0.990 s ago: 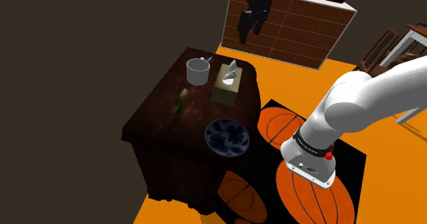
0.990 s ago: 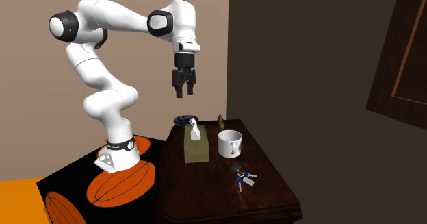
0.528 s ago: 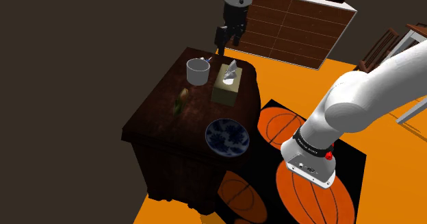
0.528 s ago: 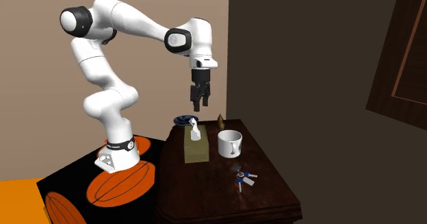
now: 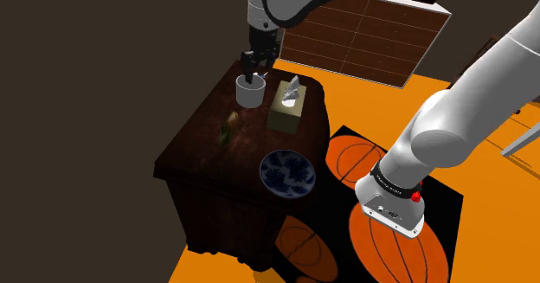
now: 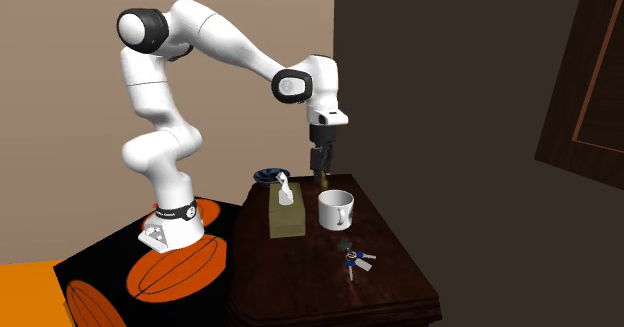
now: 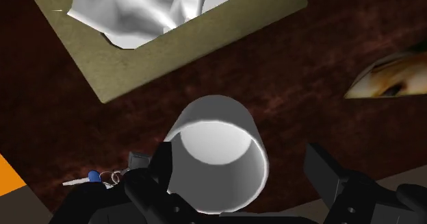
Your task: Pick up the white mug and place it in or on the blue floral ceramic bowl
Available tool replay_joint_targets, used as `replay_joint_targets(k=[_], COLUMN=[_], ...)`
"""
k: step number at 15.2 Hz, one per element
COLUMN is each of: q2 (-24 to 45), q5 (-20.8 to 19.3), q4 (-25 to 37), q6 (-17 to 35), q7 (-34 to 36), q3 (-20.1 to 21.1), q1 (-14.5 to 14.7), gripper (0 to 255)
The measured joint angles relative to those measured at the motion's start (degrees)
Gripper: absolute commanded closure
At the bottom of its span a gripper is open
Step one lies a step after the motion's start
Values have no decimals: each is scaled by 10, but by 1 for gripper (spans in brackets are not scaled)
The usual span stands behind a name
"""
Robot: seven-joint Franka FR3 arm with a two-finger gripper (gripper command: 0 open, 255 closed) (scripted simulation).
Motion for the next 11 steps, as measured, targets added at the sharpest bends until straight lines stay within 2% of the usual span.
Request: replay_joint_targets(k=[4, 11], q2=[91, 135], q5=[-16, -29], q4=[47, 51], q6=[45, 86], q7=[32, 43], q3=[12, 11], q1=[7, 7], gripper=[0, 0])
